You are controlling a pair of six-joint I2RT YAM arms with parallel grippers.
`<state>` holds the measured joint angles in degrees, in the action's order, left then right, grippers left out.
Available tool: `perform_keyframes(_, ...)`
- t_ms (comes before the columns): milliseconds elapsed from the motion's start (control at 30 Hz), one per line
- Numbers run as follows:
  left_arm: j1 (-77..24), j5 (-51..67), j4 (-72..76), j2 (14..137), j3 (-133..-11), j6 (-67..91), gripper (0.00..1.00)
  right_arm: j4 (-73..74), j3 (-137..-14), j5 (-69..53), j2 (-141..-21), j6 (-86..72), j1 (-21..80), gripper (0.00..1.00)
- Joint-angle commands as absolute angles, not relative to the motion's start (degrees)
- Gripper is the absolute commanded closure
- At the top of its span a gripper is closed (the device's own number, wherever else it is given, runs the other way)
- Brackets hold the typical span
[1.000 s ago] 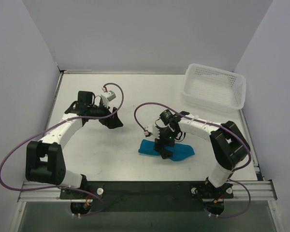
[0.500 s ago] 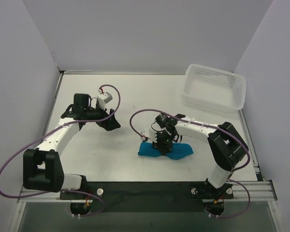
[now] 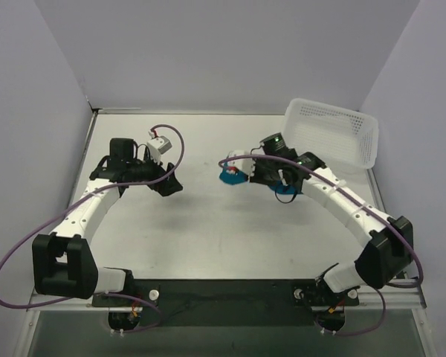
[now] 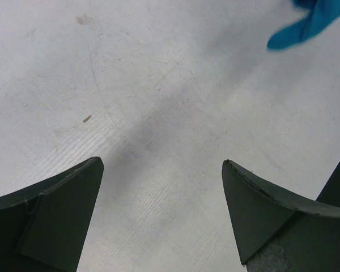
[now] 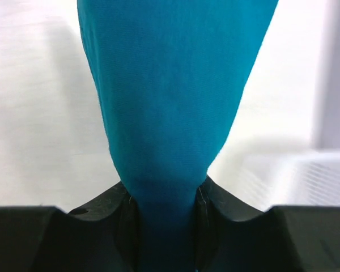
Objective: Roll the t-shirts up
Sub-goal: Pick up the T-shirt from the center of the board, then place the T-shirt in the bin.
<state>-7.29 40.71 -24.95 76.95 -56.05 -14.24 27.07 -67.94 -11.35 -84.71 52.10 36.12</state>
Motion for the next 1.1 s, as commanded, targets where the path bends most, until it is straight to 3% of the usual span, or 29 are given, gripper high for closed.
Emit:
perform_keyframes(0, -6.2, 39.5, -25.8, 75.7, -60.1, -15.6, 0.03, 20.4, -74.2, -1.8, -80.9, 59.4, 29.6, 1.0)
perform_keyframes(267, -6.2, 39.2, -26.4, 79.7, -65.5, -16.3, 0.03, -4.1, -78.8, 8.2, -90.7, 56.2, 14.2, 1.0)
perform_keyframes(500, -6.2, 37.4, -27.4, 84.8, -70.6, -16.4, 0.03, -6.9, -96.1, 17.0, -105.8, 49.9, 4.5, 1.0)
perform_keyframes(733, -6.2, 35.7, -29.9, 87.3, -71.4, -18.7, 0.03, -14.6, -96.4, 15.3, -112.8, 53.3, 0.6, 1.0)
perform_keyframes(1067, -6.1, 31.4, -34.3, 92.4, -75.2, -22.0, 0.03, -12.9, -97.4, 8.9, -117.7, 57.0, -2.5, 1.0)
